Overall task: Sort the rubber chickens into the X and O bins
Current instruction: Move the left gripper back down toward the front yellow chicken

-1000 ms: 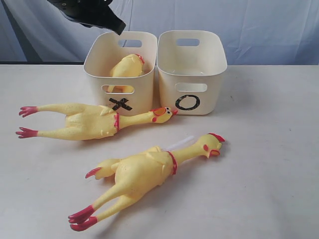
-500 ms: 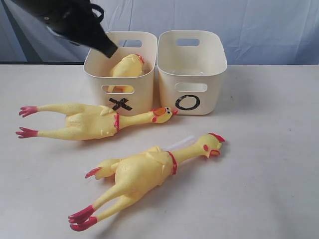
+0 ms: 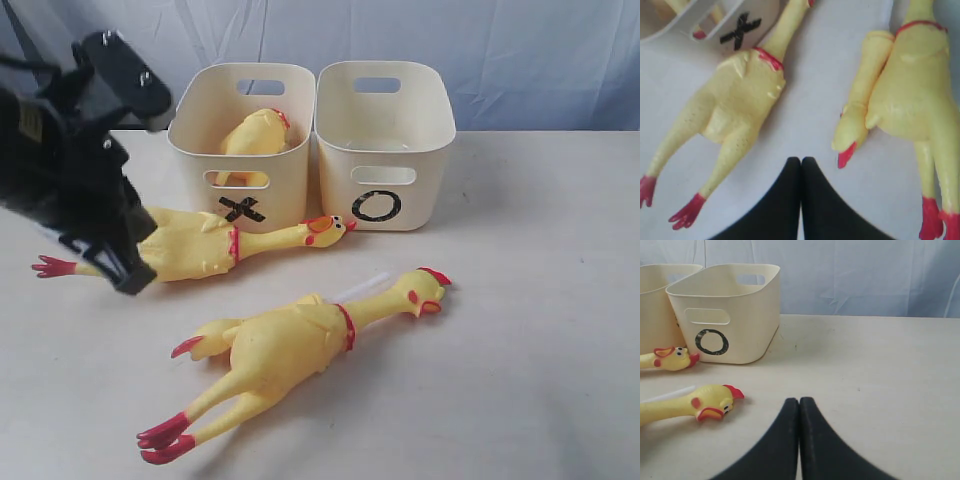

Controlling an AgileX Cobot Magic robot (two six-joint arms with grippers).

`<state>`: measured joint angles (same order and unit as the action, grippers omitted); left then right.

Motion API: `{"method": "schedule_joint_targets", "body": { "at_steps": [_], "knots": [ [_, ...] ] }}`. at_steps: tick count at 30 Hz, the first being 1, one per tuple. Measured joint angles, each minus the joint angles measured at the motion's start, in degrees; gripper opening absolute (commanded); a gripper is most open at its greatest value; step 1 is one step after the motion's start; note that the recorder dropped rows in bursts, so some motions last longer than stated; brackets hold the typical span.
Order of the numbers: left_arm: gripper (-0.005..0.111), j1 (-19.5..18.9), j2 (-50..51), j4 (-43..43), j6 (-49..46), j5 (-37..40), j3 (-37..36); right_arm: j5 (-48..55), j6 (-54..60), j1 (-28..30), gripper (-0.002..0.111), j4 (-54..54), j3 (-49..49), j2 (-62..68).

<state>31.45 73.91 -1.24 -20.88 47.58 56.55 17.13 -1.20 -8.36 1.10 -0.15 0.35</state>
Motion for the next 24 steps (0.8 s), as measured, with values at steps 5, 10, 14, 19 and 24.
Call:
{"method": "schedule_joint_targets", "body": {
  "at_steps": [5,10,14,19,24],
  "knots": [
    [0.0,0.0,-1.25,0.4,-0.81,-5.49,-8.89,0.0,0.0,0.0,0.0,0.0,0.0,0.0],
    [0.0,0.14,-1.73,2.99,-3.15,-12.07,-14.97,0.0,0.0,0.0,0.0,0.0,0.0,0.0],
    [0.002,3.62,-1.73,2.84,-5.96,-15.48,-18.31,0.0,0.0,0.0,0.0,0.0,0.0,0.0],
    [0.033,5.42,-1.73,1.24,-6.36,-19.01,-20.03,0.0,0.0,0.0,0.0,0.0,0.0,0.0],
    [0.058,5.42,-1.73,1.24,-6.6,-22.9,-20.26,0.0,0.0,0.0,0.0,0.0,0.0,0.0]
  ]
}}
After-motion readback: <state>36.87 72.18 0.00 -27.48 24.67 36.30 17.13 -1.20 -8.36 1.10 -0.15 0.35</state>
